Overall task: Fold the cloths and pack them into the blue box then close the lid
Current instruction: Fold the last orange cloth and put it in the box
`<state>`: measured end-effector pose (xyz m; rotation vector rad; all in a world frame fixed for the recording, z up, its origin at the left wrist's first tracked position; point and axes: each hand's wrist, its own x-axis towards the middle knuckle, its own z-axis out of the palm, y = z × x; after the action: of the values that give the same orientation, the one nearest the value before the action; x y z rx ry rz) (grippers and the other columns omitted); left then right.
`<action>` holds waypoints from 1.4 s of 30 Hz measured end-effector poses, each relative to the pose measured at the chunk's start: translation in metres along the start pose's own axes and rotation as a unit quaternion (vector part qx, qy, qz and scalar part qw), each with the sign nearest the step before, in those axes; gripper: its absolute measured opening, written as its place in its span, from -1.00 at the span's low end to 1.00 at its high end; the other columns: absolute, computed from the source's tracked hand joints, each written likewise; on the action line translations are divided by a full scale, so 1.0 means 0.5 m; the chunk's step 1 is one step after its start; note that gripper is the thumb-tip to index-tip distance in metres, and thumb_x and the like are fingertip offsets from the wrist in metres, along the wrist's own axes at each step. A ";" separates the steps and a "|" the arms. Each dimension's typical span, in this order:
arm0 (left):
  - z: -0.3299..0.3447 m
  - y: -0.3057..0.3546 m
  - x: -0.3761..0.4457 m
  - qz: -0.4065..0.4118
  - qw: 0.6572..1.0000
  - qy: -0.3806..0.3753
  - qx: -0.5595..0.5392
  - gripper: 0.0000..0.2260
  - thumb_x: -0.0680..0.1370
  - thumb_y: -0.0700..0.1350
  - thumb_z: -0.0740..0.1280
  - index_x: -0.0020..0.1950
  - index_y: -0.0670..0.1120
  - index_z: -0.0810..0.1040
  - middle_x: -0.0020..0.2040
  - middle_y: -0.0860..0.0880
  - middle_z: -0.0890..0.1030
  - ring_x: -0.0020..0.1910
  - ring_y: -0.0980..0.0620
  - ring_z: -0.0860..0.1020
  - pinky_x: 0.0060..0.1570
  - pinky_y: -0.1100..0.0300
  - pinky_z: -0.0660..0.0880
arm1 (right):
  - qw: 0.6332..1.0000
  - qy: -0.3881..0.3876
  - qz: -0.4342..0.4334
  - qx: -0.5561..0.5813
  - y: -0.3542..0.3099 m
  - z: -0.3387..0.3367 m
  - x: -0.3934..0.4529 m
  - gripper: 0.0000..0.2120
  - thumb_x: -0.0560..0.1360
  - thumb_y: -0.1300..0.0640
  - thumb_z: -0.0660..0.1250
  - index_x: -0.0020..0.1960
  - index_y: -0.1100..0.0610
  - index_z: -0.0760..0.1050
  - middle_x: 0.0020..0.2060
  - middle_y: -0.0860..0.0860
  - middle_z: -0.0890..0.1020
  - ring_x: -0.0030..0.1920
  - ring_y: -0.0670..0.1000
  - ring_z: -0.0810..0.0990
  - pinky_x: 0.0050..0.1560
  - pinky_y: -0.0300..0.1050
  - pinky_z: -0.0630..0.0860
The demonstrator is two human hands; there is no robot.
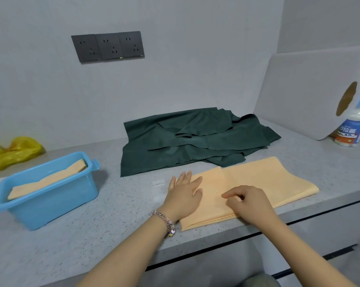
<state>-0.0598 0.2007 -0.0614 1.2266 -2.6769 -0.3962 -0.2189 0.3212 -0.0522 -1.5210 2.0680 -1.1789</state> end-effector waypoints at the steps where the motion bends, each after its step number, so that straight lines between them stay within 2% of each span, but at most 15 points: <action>1: 0.004 0.000 0.001 0.001 1.000 -0.010 0.023 -0.55 0.64 0.07 -0.06 0.54 0.12 0.04 0.56 -0.04 -0.11 0.53 0.02 -0.19 0.43 0.06 -0.34 | 1.000 0.003 -0.004 -0.010 0.000 0.002 -0.001 -0.83 0.41 0.24 0.34 -0.12 0.03 0.66 -0.31 -0.23 0.54 -0.35 -0.20 0.44 -0.31 -0.51 0.33; 6: 0.009 0.002 0.006 0.008 0.997 -0.040 0.071 -0.54 0.63 0.12 -0.12 0.54 0.16 -0.04 0.57 -0.03 -0.11 0.53 0.00 -0.17 0.45 0.01 -0.31 | 0.999 0.014 -0.020 -0.048 0.006 0.005 -0.001 -0.84 0.42 0.24 0.33 -0.08 0.08 0.65 -0.27 -0.19 0.54 -0.33 -0.19 0.45 -0.30 -0.52 0.33; 8: 0.001 -0.002 0.004 0.010 0.996 -0.034 0.076 -0.54 0.63 0.14 -0.09 0.54 0.16 0.03 0.56 -0.03 -0.01 0.52 0.00 -0.08 0.45 0.01 -0.23 | 0.997 0.004 -0.035 -0.069 0.006 0.014 -0.004 -0.82 0.43 0.26 0.31 -0.03 0.12 0.64 -0.24 -0.18 0.49 -0.28 -0.18 0.44 -0.27 -0.48 0.29; 10: -0.017 -0.004 0.003 0.015 0.994 -0.014 0.103 -0.56 0.61 0.17 -0.03 0.49 0.16 0.19 0.47 -0.04 0.22 0.45 -0.04 0.12 0.37 0.01 -0.01 | 0.994 -0.008 -0.055 -0.098 0.010 0.020 -0.005 -0.78 0.45 0.29 0.28 0.02 0.15 0.63 -0.26 -0.17 0.42 -0.18 -0.12 0.41 -0.22 -0.42 0.23; 12: -0.045 -0.001 -0.006 0.013 0.993 0.012 0.120 -0.62 0.58 0.18 0.04 0.34 0.16 0.42 0.24 -0.02 0.41 0.26 -0.04 0.33 0.21 0.05 0.14 | 0.991 -0.016 -0.068 -0.114 0.012 0.012 -0.002 -0.74 0.46 0.32 0.25 0.04 0.13 0.63 -0.27 -0.16 0.40 -0.09 -0.08 0.39 -0.16 -0.37 0.22; 14: -0.072 -0.005 -0.022 0.005 0.992 0.039 0.117 -0.72 0.55 0.16 0.11 -0.02 0.13 0.58 -0.04 0.02 0.50 -0.01 -0.01 0.45 0.10 0.08 0.23 | 0.986 -0.035 -0.082 -0.139 0.011 0.001 0.004 -0.69 0.48 0.33 0.22 0.03 0.05 0.64 -0.25 -0.18 0.42 -0.05 -0.06 0.37 -0.11 -0.36 0.21; 16: -0.091 -0.017 -0.042 0.004 0.994 0.051 0.095 -0.70 0.52 0.13 0.17 -0.35 0.03 0.45 -0.34 0.06 0.45 -0.27 0.00 0.43 -0.13 0.16 0.32 | 0.981 -0.073 -0.092 -0.155 0.009 -0.006 0.014 -0.66 0.52 0.31 0.18 0.03 -0.02 0.63 -0.23 -0.20 0.42 -0.03 -0.06 0.36 -0.08 -0.36 0.21; 19: -0.114 -0.042 -0.073 -0.022 0.998 0.022 0.046 -0.62 0.49 0.12 0.26 -0.47 -0.04 0.36 -0.51 0.03 0.38 -0.43 0.02 0.38 -0.42 0.20 0.24 | 0.972 -0.137 -0.114 -0.153 -0.004 -0.001 0.033 -0.66 0.56 0.30 0.16 0.00 -0.05 0.63 -0.18 -0.14 0.44 0.00 -0.05 0.37 -0.01 -0.36 0.23; 24: -0.133 -0.044 -0.095 -0.052 0.998 -0.019 0.001 -0.66 0.46 0.06 0.29 -0.48 -0.04 0.53 -0.54 0.07 0.51 -0.50 0.17 0.42 -0.39 0.27 0.38 | 0.965 -0.151 -0.140 -0.160 -0.031 0.016 0.071 -0.62 0.53 0.33 0.20 -0.11 -0.12 0.63 -0.05 -0.07 0.52 0.09 -0.03 0.38 0.22 -0.18 0.30; 28: -0.133 -0.031 -0.096 -0.071 0.997 0.004 0.024 -0.74 0.47 -0.01 0.27 -0.35 -0.06 0.61 -0.46 0.04 0.51 -0.42 0.05 0.44 -0.39 0.25 0.35 | 0.974 -0.109 -0.110 -0.166 -0.043 0.021 0.079 -0.72 0.50 0.24 0.30 -0.16 -0.12 0.63 -0.05 -0.14 0.46 0.08 -0.07 0.33 0.22 -0.19 0.29; 31: -0.121 -0.021 -0.086 -0.090 0.992 0.091 -0.019 -0.77 0.48 -0.08 0.24 -0.39 -0.05 0.41 -0.44 0.05 0.42 -0.39 0.00 0.38 -0.37 0.21 0.29 | 0.998 0.006 -0.047 -0.041 -0.050 0.005 0.074 -0.79 0.51 0.23 0.27 -0.08 -0.03 0.61 -0.10 -0.08 0.53 -0.11 -0.09 0.47 -0.12 -0.28 0.39; 33: -0.113 -0.006 -0.074 -0.100 0.972 0.127 -0.172 -0.84 0.48 -0.13 0.21 -0.30 -0.03 0.48 -0.37 0.08 0.49 -0.37 0.06 0.46 -0.39 0.25 0.33 | 0.996 0.052 0.028 0.063 -0.060 -0.008 0.071 -0.79 0.53 0.23 0.21 -0.06 0.00 0.57 -0.21 -0.03 0.60 -0.25 -0.07 0.53 -0.29 -0.26 0.38; 35: -0.107 0.013 -0.060 -0.123 0.932 0.121 -0.319 -0.85 0.48 -0.17 0.19 -0.21 0.00 0.52 -0.28 0.09 0.56 -0.40 0.14 0.52 -0.46 0.32 0.36 | 0.987 0.011 0.093 0.128 -0.074 -0.008 0.070 -0.79 0.54 0.26 0.15 -0.05 0.06 0.54 -0.32 0.04 0.61 -0.35 -0.01 0.57 -0.36 -0.20 0.45; 37: -0.096 0.018 -0.042 -0.157 0.901 0.126 -0.385 -0.84 0.49 -0.20 0.16 -0.19 0.01 0.49 -0.22 0.08 0.57 -0.45 0.13 0.50 -0.55 0.39 0.32 | 0.973 -0.034 0.140 0.178 -0.084 0.002 0.070 -0.78 0.53 0.33 0.10 -0.04 0.14 0.50 -0.36 0.10 0.58 -0.44 0.02 0.54 -0.44 -0.18 0.49; 42: -0.062 -0.007 -0.017 -0.220 0.878 0.184 -0.384 -0.89 0.48 -0.25 0.14 -0.07 -0.09 0.41 -0.09 -0.07 0.54 -0.28 0.02 0.49 -0.34 0.23 0.41 | 0.961 -0.021 0.221 0.165 -0.066 0.025 0.095 -0.81 0.52 0.33 0.09 -0.12 0.16 0.44 -0.38 0.11 0.56 -0.46 0.06 0.52 -0.11 0.00 0.60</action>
<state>-0.0434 0.1999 -0.0332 1.4138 -1.6187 -1.0379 -0.2077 0.2700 -0.0247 -0.8656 1.9240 -1.2187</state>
